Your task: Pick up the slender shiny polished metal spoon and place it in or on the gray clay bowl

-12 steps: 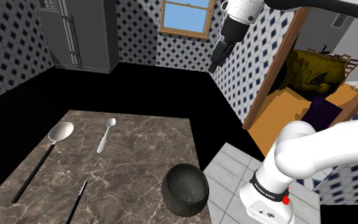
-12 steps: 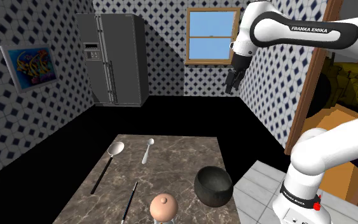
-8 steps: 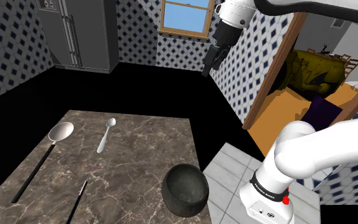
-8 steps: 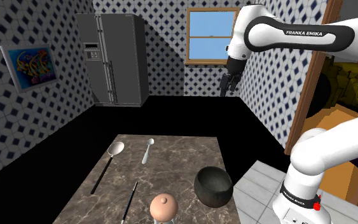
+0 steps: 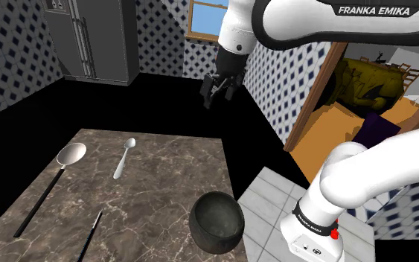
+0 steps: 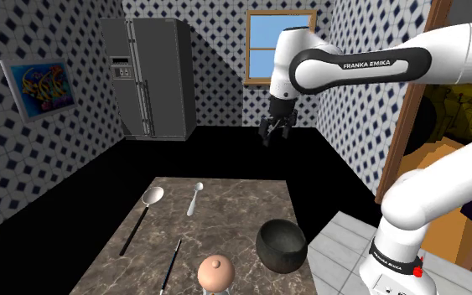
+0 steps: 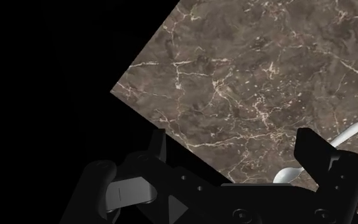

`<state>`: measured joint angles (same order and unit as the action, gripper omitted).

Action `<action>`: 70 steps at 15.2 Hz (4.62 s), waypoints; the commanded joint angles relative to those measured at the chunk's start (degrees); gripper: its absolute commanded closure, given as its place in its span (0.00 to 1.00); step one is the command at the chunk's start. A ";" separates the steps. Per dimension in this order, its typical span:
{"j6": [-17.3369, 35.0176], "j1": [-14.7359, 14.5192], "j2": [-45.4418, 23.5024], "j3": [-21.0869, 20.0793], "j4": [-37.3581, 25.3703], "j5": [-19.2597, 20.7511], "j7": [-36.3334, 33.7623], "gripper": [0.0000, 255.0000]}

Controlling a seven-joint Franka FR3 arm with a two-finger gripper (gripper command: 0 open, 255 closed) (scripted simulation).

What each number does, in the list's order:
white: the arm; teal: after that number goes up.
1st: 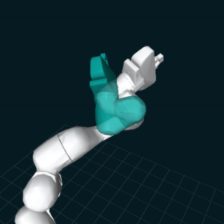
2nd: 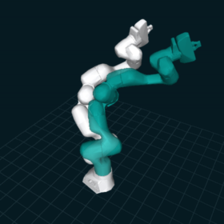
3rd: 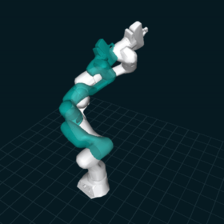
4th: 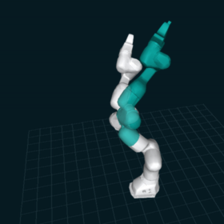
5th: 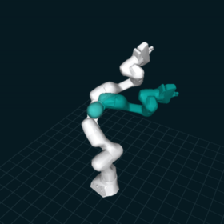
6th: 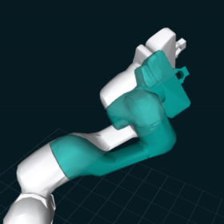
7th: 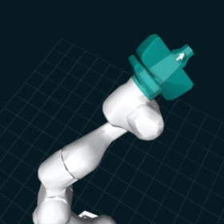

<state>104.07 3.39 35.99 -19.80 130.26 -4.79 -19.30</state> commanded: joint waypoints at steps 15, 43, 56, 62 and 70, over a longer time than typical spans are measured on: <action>5.94 7.10 -38.98 -23.50 -20.34 18.13 -47.60 0.00; -1.05 -10.03 -77.58 -14.33 -52.90 36.83 -73.08 0.00; -2.73 -10.07 -76.79 -14.65 -53.97 36.34 -72.54 1.00; -6.30 -10.35 -75.50 -15.15 -56.62 35.48 -71.45 1.00; -11.53 -11.23 -74.48 -15.54 -61.37 34.71 -69.96 1.00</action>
<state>93.23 -7.66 -38.56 -35.31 69.54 29.99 -89.40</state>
